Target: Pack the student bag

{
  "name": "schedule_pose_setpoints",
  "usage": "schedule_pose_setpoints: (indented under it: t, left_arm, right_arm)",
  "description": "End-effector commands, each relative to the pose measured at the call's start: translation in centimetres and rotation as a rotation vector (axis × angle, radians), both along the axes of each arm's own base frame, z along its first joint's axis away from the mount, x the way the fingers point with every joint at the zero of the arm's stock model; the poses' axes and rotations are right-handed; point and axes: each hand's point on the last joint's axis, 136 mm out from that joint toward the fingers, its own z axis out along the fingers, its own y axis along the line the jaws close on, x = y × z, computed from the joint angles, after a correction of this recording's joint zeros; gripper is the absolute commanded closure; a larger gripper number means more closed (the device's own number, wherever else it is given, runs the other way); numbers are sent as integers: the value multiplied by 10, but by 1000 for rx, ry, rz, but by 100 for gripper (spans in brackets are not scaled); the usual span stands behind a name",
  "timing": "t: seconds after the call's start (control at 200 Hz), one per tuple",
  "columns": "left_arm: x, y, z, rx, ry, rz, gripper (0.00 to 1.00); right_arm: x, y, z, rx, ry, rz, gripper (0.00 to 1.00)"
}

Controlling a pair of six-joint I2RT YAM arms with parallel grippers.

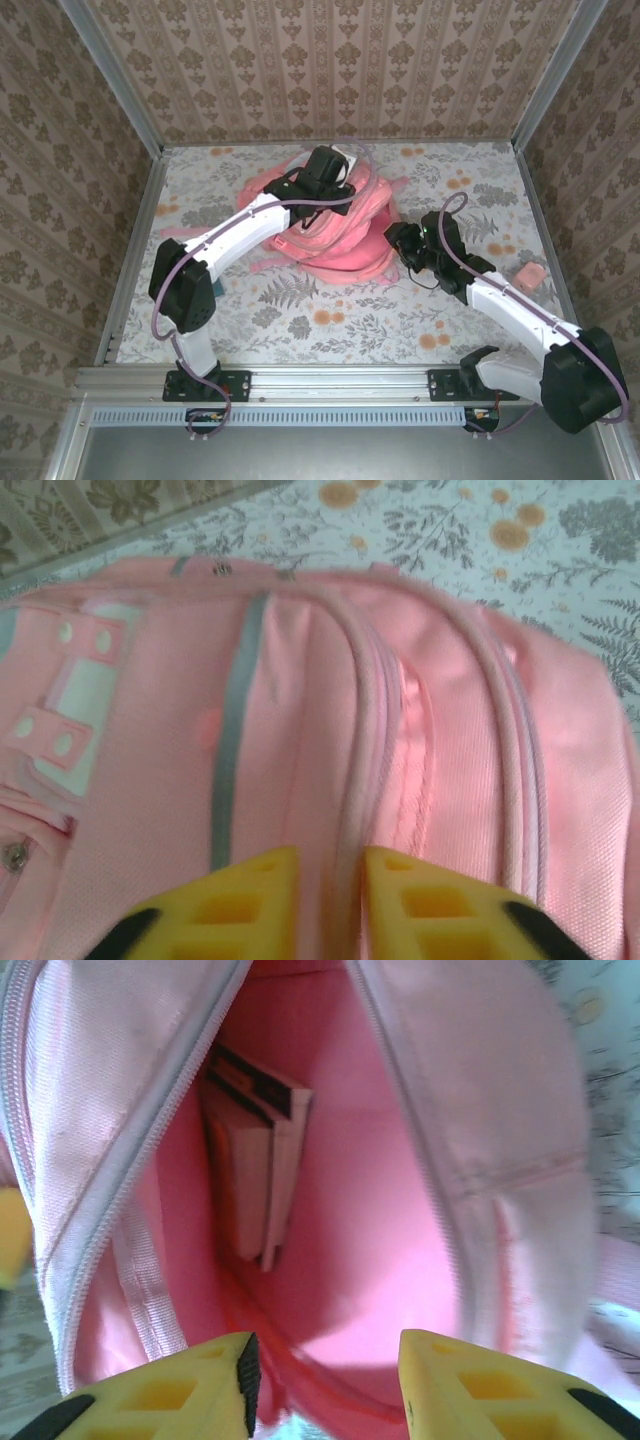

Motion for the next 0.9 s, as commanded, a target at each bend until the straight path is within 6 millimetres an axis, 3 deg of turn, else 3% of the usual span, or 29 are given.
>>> schedule_pose_setpoints:
  t: [0.0,0.085,0.145,0.26,0.505,0.63,0.79,0.81,0.895]
  left_arm:
    - [10,12,27,-108,19,86,53]
    - [9,30,24,-155,63,136,35]
    - [6,49,21,-200,100,186,29]
    - [-4,88,3,-298,209,299,25]
    - [-46,174,-68,-443,445,574,24]
    - [-64,184,-91,-577,523,626,28]
    - [-70,176,-116,-706,599,626,51]
    - [-71,175,-119,-718,610,625,54]
    - [-73,167,-129,-758,650,603,59]
  right_arm:
    - [-6,-14,17,-160,-43,43,48]
    - [-10,-9,25,-214,-74,123,40]
    - [-12,-4,30,-241,-87,176,37]
    - [-15,16,35,-308,-95,276,32]
    - [-16,69,33,-386,-105,397,29]
    - [-16,94,28,-405,-100,444,25]
    - [-17,117,29,-386,-102,476,23]
    - [-16,120,20,-395,-80,482,23]
    - [-17,128,17,-389,-69,492,23]
